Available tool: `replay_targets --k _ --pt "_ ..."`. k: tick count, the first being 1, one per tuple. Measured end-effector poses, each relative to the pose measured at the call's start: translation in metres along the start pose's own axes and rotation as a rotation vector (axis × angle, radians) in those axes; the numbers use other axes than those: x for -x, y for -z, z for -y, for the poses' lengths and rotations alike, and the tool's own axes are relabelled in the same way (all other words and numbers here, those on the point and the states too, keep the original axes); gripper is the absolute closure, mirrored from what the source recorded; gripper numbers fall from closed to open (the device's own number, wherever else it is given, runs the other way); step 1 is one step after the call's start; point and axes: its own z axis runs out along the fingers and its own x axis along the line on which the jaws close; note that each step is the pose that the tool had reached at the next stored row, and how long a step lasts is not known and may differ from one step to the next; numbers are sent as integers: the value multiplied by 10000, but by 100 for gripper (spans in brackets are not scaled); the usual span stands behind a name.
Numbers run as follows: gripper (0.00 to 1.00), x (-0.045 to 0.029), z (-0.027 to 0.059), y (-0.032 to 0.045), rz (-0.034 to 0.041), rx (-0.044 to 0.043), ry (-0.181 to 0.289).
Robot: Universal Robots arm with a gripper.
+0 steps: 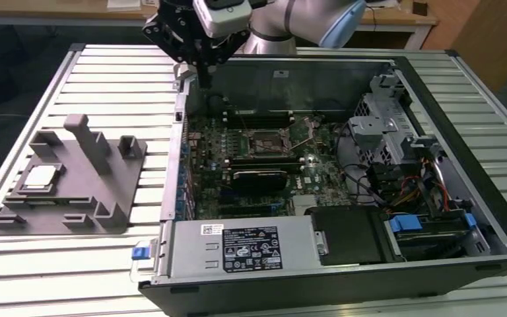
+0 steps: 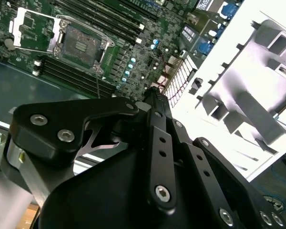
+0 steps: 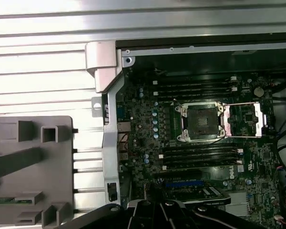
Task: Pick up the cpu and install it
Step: 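Reach for the cpu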
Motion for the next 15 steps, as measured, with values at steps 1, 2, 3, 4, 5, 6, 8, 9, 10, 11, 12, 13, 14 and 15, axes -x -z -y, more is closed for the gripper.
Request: replay_targets --k 1,2,3,4,5,6,8,9,10,11,12,13,14,15 --pt "89 -40 1 -4 0 -1 -1" --pt "89 -61 1 -6 0 0 -2" --pt "89 -81 1 -8 0 0 -2" --pt "89 -101 2 -9 0 0 -2" --pt "89 -121 2 -10 0 0 -1" --pt "89 -164 2 -12 0 -1 0" --pt "89 -200 1 -14 0 0 -1" --pt "89 -217 0 -15 0 1 -1" --pt "89 -234 0 -16 0 0 -1" --pt "89 -252 -1 -16 0 0 -1" --pt "89 -270 -1 -18 0 0 -2" --pt "89 -291 -1 -18 0 0 -1" --pt "89 -312 0 -19 -1 0 0" --pt "89 -334 0 -20 0 0 0"
